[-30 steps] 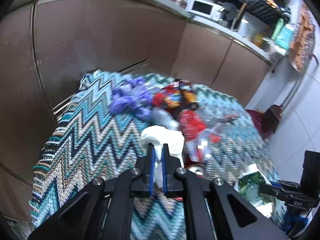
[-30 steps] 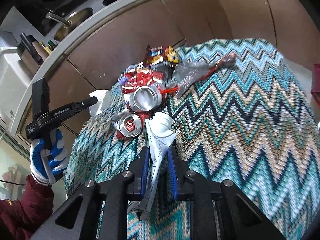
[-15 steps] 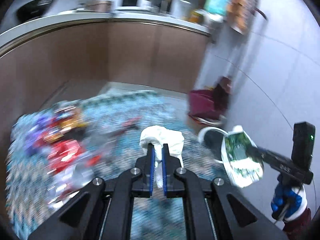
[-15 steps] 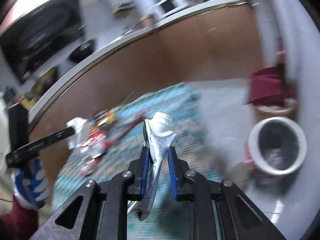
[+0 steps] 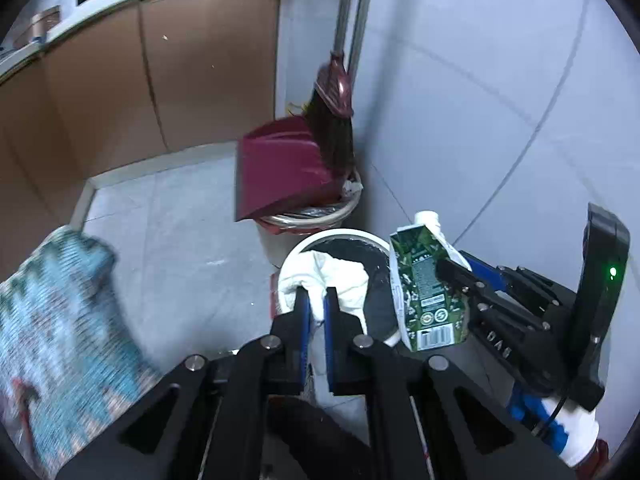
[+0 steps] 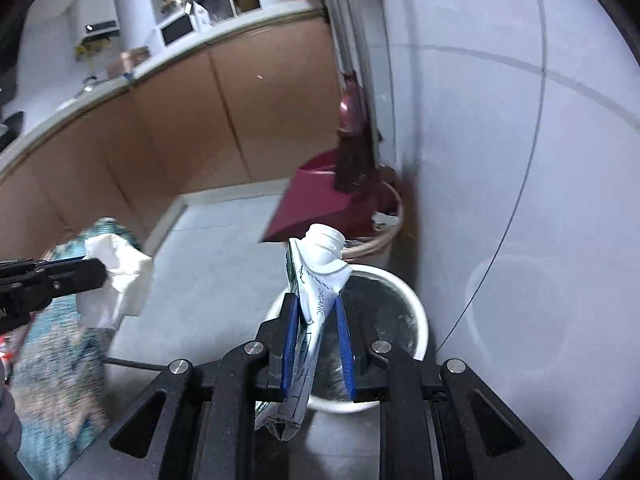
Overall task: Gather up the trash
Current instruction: 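Carry tissue and wrapper to the bin and open both tools, then move both open tools back over the table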
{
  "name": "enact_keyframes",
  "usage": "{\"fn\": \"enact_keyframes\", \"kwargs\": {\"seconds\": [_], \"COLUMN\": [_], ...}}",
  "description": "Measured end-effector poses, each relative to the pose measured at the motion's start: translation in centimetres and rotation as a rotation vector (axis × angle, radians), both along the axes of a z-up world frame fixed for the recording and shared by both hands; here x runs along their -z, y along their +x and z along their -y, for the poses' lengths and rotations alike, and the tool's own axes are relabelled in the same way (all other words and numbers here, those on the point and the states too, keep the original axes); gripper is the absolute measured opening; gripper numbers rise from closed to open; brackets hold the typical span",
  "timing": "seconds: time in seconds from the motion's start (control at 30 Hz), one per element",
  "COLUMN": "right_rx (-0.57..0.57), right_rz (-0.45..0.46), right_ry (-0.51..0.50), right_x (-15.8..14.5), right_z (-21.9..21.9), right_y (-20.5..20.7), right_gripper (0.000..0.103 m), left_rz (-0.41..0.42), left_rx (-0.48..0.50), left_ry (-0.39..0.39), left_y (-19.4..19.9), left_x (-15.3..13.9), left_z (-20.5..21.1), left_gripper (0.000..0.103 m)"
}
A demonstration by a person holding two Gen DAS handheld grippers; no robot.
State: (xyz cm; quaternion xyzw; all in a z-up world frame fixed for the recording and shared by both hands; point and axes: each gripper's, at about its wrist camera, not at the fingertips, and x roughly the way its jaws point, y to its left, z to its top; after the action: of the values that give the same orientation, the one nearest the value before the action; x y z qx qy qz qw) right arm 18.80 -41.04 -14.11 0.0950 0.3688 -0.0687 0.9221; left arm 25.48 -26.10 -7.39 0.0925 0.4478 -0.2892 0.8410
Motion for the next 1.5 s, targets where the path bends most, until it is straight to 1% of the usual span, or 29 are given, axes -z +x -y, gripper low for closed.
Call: {"fn": "enact_keyframes", "kwargs": {"seconds": [0.13, 0.27, 0.4, 0.43, 0.5, 0.57, 0.63, 0.7, 0.77, 0.83, 0.9, 1.03, 1.17, 1.23, 1.37, 1.5], "right_rx": [0.023, 0.029, 0.018, 0.016, 0.015, 0.028, 0.038, 0.048, 0.066, 0.078, 0.094, 0.102, 0.07, 0.049, 0.002, -0.065], "right_rz": [-0.041, -0.086, -0.122, -0.129, -0.141, -0.152, -0.155, -0.154, -0.146, -0.136, -0.126, -0.119, -0.088, -0.055, 0.015, 0.1], "right_ry": [0.002, 0.005, 0.007, 0.008, 0.016, 0.014, 0.017, 0.016, 0.011, 0.015, 0.018, 0.021, 0.013, 0.013, 0.002, -0.014], "right_x": [2.8, 5.3, 7.5, 7.9, 8.6, 9.0, 9.1, 8.7, 8.1, 7.3, 6.6, 5.0, 2.7, 0.9, -3.1, -7.4], "right_z": [2.0, 2.9, 3.7, 3.7, 4.4, 4.6, 4.9, 4.7, 4.5, 4.2, 4.0, 2.7, 0.6, -0.8, -3.7, -7.1], "right_y": [3.4, 5.1, 6.0, 6.2, 6.8, 6.8, 6.7, 6.0, 5.1, 4.5, 3.4, 0.7, -1.8, -3.2, -6.1, -9.5], "right_gripper": [0.018, 0.018, 0.019, 0.021, 0.035, 0.043, 0.044, 0.051, 0.054, 0.055, 0.056, 0.056, 0.056, 0.058, 0.059, 0.06], "left_rz": [-0.048, -0.092, -0.154, -0.173, -0.196, -0.213, -0.225, -0.226, -0.228, -0.23, -0.22, -0.209, -0.145, -0.097, 0.016, 0.081], "left_rx": [-0.008, -0.017, -0.02, -0.022, -0.027, -0.036, -0.037, -0.034, -0.034, -0.034, -0.034, -0.038, -0.048, -0.068, -0.108, -0.132], "left_ry": [0.027, 0.036, 0.021, 0.013, -0.001, -0.013, -0.032, -0.043, -0.053, -0.069, -0.077, -0.103, -0.135, -0.16, -0.182, -0.196], "left_y": [3.4, 6.1, 7.9, 8.2, 8.7, 8.9, 8.9, 8.8, 8.5, 8.3, 7.8, 6.2, 3.3, 1.4, -3.2, -7.2], "left_x": [3.7, 6.9, 9.1, 9.6, 10.2, 10.5, 10.4, 10.2, 9.8, 9.3, 8.7, 6.9, 3.4, 1.1, -3.3, -6.5], "left_z": [2.8, 4.8, 6.0, 6.1, 6.1, 5.9, 5.7, 5.5, 5.2, 5.0, 4.8, 3.9, 1.8, 0.0, -4.5, -9.2], "left_gripper": [0.006, 0.007, 0.008, 0.008, 0.008, 0.009, 0.009, 0.011, 0.018, 0.034, 0.039, 0.039, 0.039, 0.039, 0.039, 0.039]}}
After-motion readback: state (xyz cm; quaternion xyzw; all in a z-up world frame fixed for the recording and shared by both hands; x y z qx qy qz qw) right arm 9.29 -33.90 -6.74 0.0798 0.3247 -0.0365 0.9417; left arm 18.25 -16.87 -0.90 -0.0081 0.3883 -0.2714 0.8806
